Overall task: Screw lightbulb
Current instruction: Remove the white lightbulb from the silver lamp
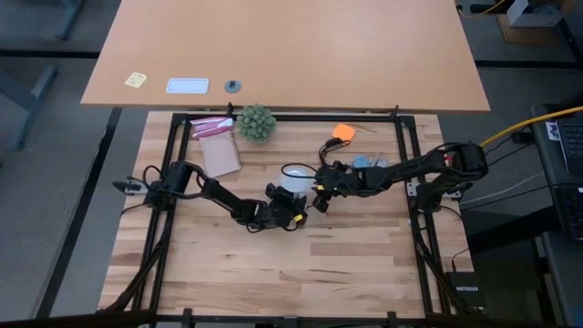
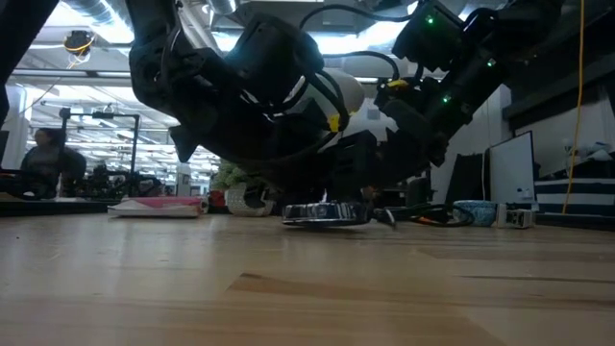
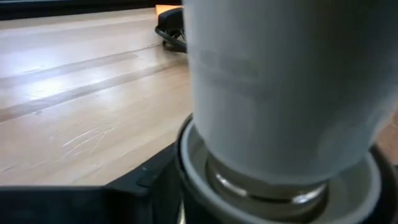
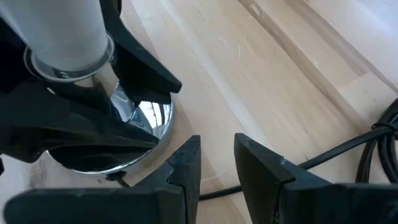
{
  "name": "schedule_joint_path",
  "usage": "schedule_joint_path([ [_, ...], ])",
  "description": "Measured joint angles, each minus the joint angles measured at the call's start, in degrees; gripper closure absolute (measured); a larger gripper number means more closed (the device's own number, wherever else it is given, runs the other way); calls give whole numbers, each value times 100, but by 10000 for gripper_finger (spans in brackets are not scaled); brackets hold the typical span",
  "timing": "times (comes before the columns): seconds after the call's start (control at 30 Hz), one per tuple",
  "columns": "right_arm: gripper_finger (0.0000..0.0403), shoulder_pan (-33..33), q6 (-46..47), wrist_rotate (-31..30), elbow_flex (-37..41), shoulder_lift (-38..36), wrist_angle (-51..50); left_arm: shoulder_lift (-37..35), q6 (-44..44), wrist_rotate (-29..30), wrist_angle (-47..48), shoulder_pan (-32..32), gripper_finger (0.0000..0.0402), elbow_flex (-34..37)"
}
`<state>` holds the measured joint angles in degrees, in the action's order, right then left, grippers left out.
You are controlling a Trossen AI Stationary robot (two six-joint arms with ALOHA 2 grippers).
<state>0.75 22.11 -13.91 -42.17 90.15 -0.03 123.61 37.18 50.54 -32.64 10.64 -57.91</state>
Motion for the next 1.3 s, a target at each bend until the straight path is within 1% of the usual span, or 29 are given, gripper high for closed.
schedule_joint_path([
  [0.13, 301, 0, -2, 0, -2, 0, 0, 2, -39, -43, -35, -7, 171, 2],
  [0.23, 301, 0, -5, 0, -4, -2, -4, 11, -286, -52, -168, 75, 160, 12],
  [0.47, 301, 0, -9, 0, -4, -6, -7, -42, -1065, -79, -208, 322, 160, 15],
  [0.6, 301, 0, -11, 0, -4, -7, -9, -44, -1155, -57, -205, 420, 160, 15],
  [0.7, 301, 0, -11, 0, -7, -7, -13, -44, -1155, 81, -213, 465, 162, 17],
  [0.9, 301, 0, -12, 2, -7, -10, -154, -105, -1168, 670, -174, 568, 168, 15],
  [1.07, 301, 0, -4, 4, -7, -11, -505, -531, -1170, 776, 406, 728, 172, 14],
  [1.3, 301, 0, -1, 4, -7, -11, -773, -1524, -1166, 778, 1750, 1011, 173, 11],
])
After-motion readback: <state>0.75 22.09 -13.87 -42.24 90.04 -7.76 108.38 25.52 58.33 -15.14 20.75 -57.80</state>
